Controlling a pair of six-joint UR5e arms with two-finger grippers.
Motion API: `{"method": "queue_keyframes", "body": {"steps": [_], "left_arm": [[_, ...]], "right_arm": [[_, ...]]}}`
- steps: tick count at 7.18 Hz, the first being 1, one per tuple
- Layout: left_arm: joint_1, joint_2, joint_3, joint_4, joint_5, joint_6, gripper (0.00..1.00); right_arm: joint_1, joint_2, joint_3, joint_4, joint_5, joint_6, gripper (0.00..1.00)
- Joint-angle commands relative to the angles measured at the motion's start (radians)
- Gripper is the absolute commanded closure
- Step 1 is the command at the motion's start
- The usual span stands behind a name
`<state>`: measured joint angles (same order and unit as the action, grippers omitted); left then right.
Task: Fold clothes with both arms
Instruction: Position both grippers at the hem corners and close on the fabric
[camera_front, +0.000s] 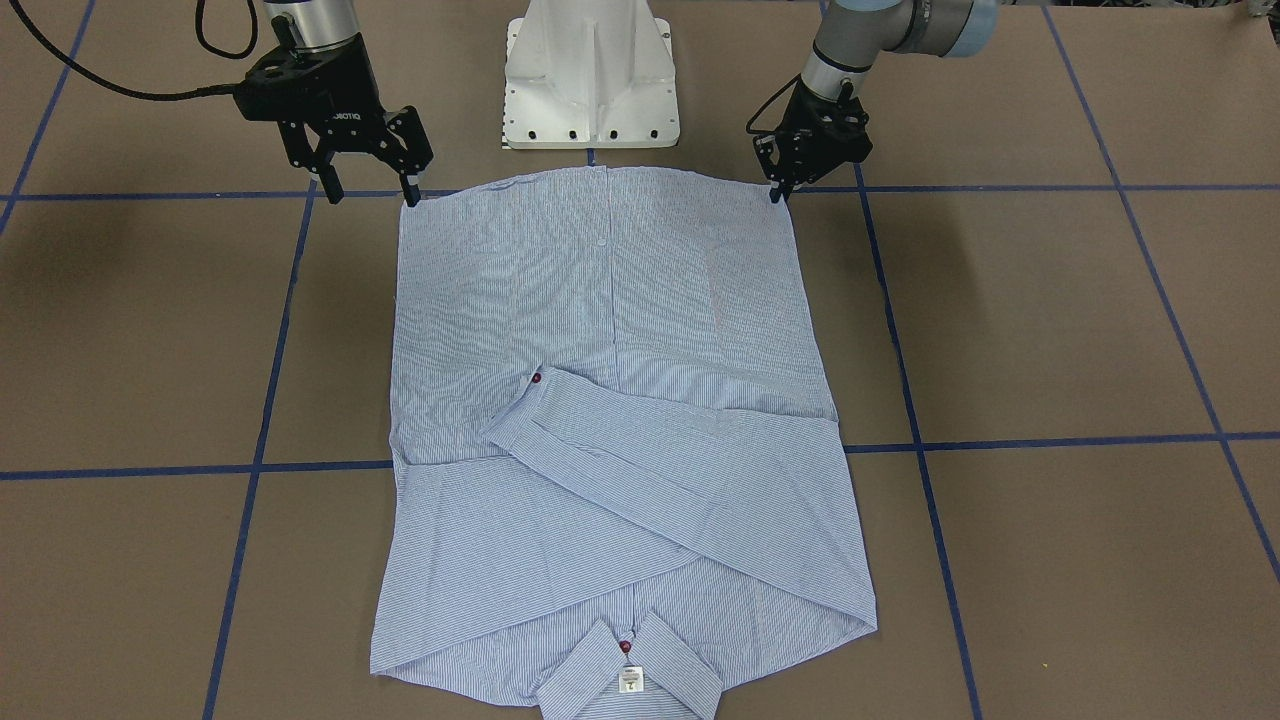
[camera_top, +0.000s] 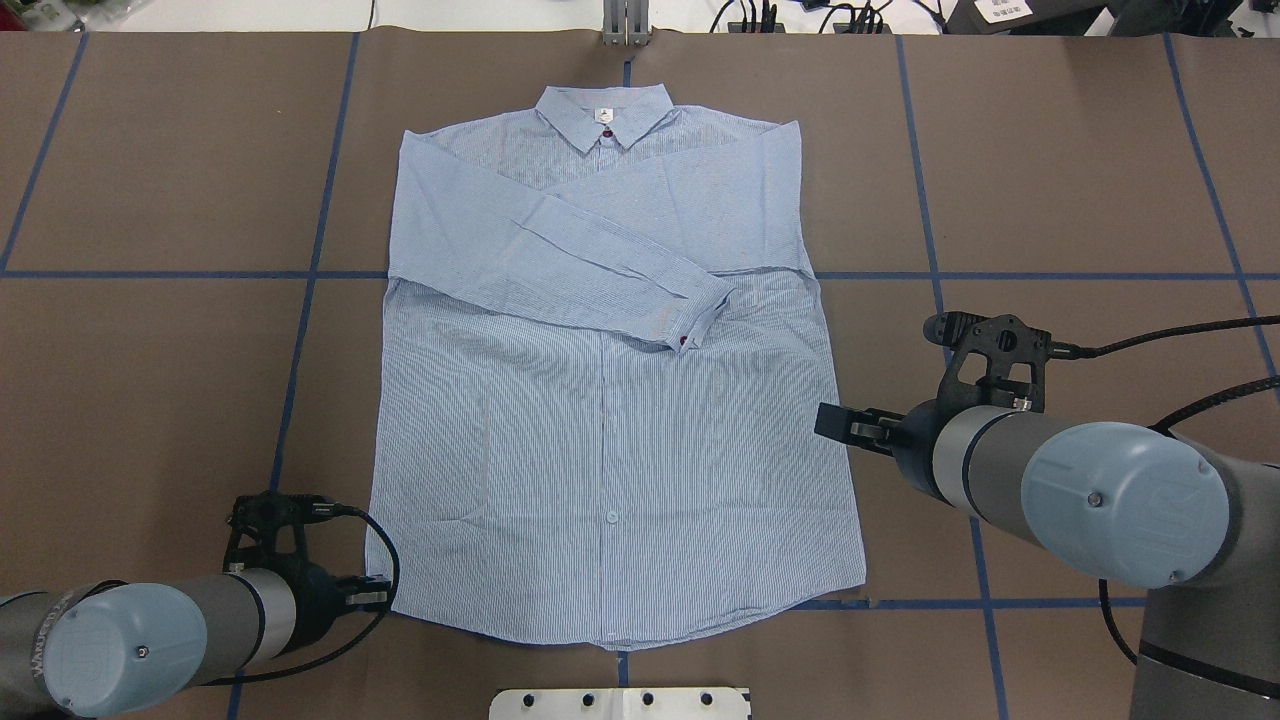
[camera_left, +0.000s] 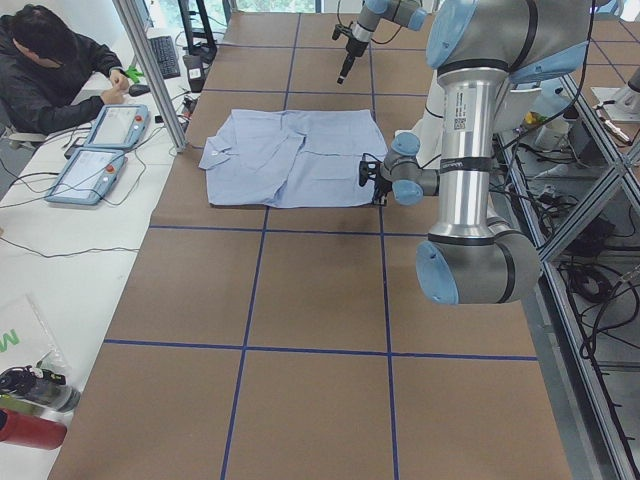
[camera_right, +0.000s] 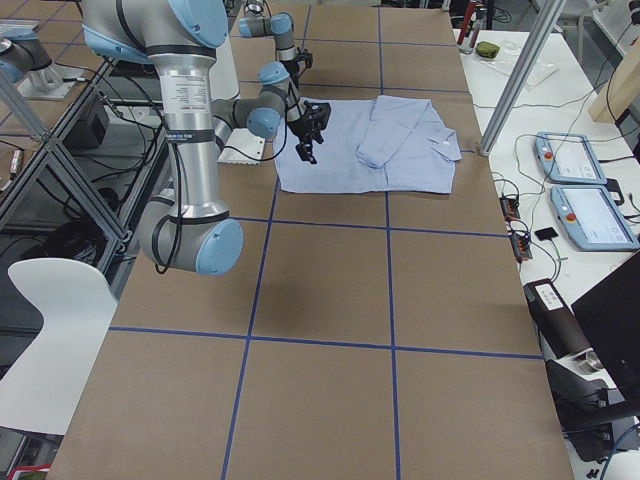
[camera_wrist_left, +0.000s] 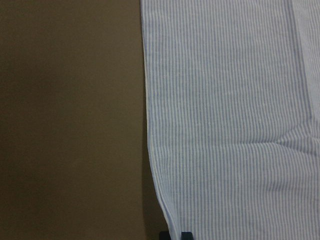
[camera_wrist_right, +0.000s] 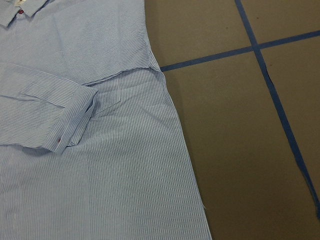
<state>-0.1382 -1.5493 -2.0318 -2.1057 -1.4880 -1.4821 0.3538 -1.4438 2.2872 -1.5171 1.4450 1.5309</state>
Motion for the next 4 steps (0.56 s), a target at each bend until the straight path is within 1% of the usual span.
{"method": "queue_keyframes", "body": {"steps": [1, 3, 4], "left_arm": [[0.000, 0.002, -0.005, 0.001, 0.002, -0.001, 1.00], [-0.001, -0.006, -0.011, 0.000, 0.000, -0.001, 1.00], [-0.001, -0.006, -0.011, -0.002, 0.000, -0.001, 1.00]], "right_arm": [[-0.001, -0.023, 0.000, 0.003, 0.002, 0.000, 0.00], [-0.031, -0.041, 0.000, 0.023, -0.005, 0.032, 0.00], [-0.071, -0.087, -0.002, 0.070, -0.049, 0.037, 0.00]]}}
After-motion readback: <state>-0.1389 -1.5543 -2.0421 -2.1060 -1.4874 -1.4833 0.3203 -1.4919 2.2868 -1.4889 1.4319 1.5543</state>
